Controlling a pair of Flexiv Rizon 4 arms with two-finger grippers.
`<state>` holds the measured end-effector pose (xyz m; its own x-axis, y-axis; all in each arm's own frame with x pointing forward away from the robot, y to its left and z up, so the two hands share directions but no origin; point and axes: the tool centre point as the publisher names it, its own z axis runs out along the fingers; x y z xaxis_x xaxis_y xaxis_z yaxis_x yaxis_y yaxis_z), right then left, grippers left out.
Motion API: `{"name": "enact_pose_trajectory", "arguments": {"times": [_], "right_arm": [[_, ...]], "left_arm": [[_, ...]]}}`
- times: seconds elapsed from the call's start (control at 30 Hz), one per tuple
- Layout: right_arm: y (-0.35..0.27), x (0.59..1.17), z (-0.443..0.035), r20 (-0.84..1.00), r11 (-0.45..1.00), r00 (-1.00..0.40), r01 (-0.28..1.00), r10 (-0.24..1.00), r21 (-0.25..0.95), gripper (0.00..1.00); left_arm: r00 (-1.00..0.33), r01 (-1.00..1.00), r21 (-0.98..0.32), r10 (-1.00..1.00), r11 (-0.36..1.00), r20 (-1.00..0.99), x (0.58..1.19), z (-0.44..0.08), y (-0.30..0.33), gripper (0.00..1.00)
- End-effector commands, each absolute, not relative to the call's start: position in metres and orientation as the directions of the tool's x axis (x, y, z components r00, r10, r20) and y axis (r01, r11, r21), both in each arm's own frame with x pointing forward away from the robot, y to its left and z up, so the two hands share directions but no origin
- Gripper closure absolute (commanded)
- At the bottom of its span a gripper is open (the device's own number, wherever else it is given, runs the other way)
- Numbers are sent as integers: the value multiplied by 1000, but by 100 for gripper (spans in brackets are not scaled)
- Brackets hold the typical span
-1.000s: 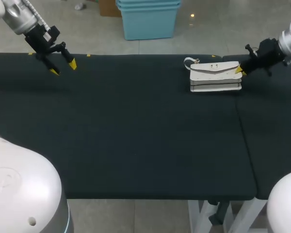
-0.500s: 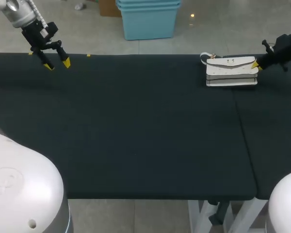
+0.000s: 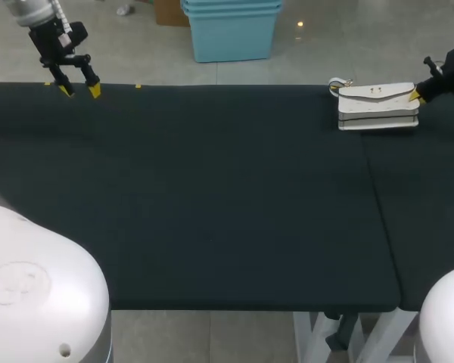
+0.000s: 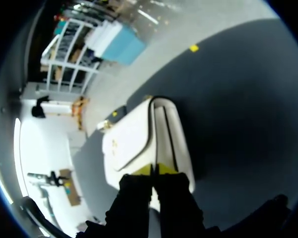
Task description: Pick up the bag, open it, inspect its contents, close it, and place it on the opposite side
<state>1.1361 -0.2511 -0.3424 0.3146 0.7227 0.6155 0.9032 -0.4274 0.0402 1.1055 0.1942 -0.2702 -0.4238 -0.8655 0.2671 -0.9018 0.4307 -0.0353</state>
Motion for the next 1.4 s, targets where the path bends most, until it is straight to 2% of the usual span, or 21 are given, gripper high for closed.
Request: {"name": "enact_pose_trajectory", "arguments": {"times": [0.03, 0.1, 0.13, 0.17, 0.4, 0.47, 0.5, 0.6, 0.77, 1.03, 1.4], "right_arm": [[-257, 1145, -343, 615, -405, 309, 914, 725, 18, 100], [-258, 1147, -344, 618, -397, 305, 918, 725, 14, 100], [-258, 1147, -345, 618, -394, 303, 919, 726, 12, 95], [-259, 1148, -346, 616, -395, 306, 919, 726, 9, 85], [-265, 1155, -351, 612, -390, 316, 921, 725, -14, 64], [-267, 1157, -351, 610, -395, 322, 919, 724, -16, 51], [-267, 1157, -350, 608, -399, 325, 917, 725, -15, 34], [-271, 1155, -346, 589, -415, 335, 910, 735, 0, 0], [-277, 1150, -337, 544, -446, 355, 894, 760, 40, 0], [-273, 1134, -317, 392, -483, 384, 854, 836, 193, 0], [-254, 1101, -295, 232, -414, 351, 844, 907, 341, 0]], "left_arm": [[-421, -905, -43, -873, 424, 246, 1099, -267, 193, 0], [-421, -904, -41, -873, 425, 245, 1099, -267, 193, 0], [-420, -905, -40, -874, 424, 244, 1099, -267, 192, 0], [-420, -905, -41, -875, 423, 243, 1099, -267, 192, 0], [-421, -905, -41, -874, 424, 242, 1098, -266, 191, 0], [-421, -905, -42, -874, 424, 243, 1099, -266, 191, 0], [-421, -905, -42, -874, 424, 243, 1098, -266, 191, 0], [-423, -904, -42, -873, 426, 243, 1098, -265, 191, 0], [-425, -903, -47, -873, 427, 238, 1096, -262, 191, 0], [-425, -904, -51, -877, 425, 222, 1096, -258, 194, 0], [-419, -908, -60, -891, 415, 177, 1092, -252, 194, 0]]}}
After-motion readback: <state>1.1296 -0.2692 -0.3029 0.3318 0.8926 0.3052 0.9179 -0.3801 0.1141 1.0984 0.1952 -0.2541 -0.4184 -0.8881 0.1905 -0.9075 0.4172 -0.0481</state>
